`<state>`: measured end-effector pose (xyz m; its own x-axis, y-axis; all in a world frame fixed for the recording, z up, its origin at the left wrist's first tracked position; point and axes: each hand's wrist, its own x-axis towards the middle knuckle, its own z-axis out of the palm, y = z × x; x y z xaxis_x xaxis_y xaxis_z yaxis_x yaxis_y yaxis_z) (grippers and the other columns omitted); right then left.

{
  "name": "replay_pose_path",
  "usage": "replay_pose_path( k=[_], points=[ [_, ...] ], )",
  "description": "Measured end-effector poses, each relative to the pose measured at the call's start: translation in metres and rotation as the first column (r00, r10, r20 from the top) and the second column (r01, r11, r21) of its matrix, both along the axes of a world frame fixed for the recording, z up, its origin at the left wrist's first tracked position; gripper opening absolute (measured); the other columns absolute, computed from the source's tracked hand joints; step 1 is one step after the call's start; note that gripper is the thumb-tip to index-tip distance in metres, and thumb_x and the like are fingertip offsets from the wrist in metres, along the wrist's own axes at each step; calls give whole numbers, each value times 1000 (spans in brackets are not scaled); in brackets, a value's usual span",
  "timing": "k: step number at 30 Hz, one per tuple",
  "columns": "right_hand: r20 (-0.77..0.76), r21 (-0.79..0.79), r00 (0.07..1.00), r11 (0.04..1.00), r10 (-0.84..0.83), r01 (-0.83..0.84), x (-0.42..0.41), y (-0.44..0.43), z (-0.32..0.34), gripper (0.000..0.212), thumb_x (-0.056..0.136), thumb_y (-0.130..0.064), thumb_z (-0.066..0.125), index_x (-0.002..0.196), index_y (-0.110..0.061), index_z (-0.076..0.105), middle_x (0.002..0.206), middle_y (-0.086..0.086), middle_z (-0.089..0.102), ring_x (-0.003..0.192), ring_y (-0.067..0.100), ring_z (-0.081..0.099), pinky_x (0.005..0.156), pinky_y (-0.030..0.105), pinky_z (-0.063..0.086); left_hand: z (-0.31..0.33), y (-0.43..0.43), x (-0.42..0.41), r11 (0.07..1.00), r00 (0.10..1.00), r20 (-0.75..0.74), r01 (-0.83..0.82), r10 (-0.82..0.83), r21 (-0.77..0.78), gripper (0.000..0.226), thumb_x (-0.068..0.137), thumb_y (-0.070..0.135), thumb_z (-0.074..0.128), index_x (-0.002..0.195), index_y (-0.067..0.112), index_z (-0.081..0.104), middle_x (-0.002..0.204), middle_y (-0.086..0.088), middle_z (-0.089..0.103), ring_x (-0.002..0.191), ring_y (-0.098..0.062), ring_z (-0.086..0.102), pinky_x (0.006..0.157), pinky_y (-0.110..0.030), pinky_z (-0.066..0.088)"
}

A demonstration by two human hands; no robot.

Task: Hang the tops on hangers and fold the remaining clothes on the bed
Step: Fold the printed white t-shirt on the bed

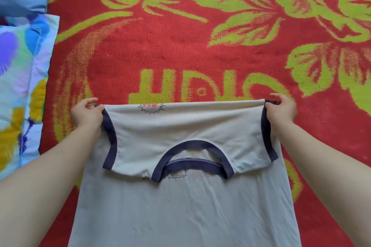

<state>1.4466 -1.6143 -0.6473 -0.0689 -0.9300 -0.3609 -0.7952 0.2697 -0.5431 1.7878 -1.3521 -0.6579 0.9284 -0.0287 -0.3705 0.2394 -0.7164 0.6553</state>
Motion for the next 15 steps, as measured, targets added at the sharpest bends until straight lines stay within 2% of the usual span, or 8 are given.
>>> replay_pose_path(
  k=[3,6,8,10,11,12,13,15],
  points=[
    [-147,69,968,978,203,-195,-2,-2,-3,35,87,-13,56,122,-13,59,125,13,57,116,31,51,92,38,42,1,3,3,991,996,3,86,-87,104,32,87,10,62,119,9,60,98,-9,56,91,-22,53,85,-32,45],
    [-383,-47,846,907,372,-419,9,5,6,42,89,-20,56,130,-11,51,133,21,42,125,36,35,99,45,32,15,-5,-5,857,903,127,335,-410,391,50,88,31,61,134,17,47,127,-19,46,120,-33,40,101,-45,33],
    [-447,-70,700,759,556,-647,17,7,11,50,89,-23,56,136,-10,46,142,22,35,132,34,29,102,46,28,22,-9,-11,631,688,96,589,-719,506,68,84,40,65,142,20,37,142,-15,35,132,-31,26,106,-47,22],
    [-481,148,422,545,769,-825,19,8,10,64,89,-28,55,146,-15,29,150,14,26,138,28,22,106,43,24,24,-12,-15,216,360,-114,753,-926,622,80,79,49,67,146,27,29,149,-6,29,138,-25,19,110,-46,14],
    [-484,265,315,480,816,-836,18,5,11,69,90,-30,53,148,-19,20,151,10,25,138,26,23,106,42,23,22,-12,-13,48,258,-236,764,-937,643,79,79,51,65,146,30,28,148,-3,31,138,-23,22,110,-46,13],
    [-499,343,261,465,826,-816,16,2,12,70,90,-28,51,149,-21,15,147,9,30,134,26,28,104,42,25,22,-13,-12,-41,234,-317,744,-919,667,74,81,49,62,145,31,29,143,-2,38,134,-22,29,109,-45,17],
    [-538,369,239,480,809,-796,15,0,14,67,90,-24,49,148,-21,17,140,9,38,128,27,34,99,42,29,24,-15,-9,-53,261,-344,724,-902,688,64,83,45,60,140,31,35,134,-1,46,127,-22,38,105,-43,22],
    [-594,358,225,504,773,-786,14,-4,21,45,88,-19,49,132,-21,43,118,7,53,115,28,43,86,39,30,31,-17,-3,-15,288,-306,706,-907,708,32,86,36,57,117,31,54,111,3,60,113,-21,48,93,-37,27]
  ],
)
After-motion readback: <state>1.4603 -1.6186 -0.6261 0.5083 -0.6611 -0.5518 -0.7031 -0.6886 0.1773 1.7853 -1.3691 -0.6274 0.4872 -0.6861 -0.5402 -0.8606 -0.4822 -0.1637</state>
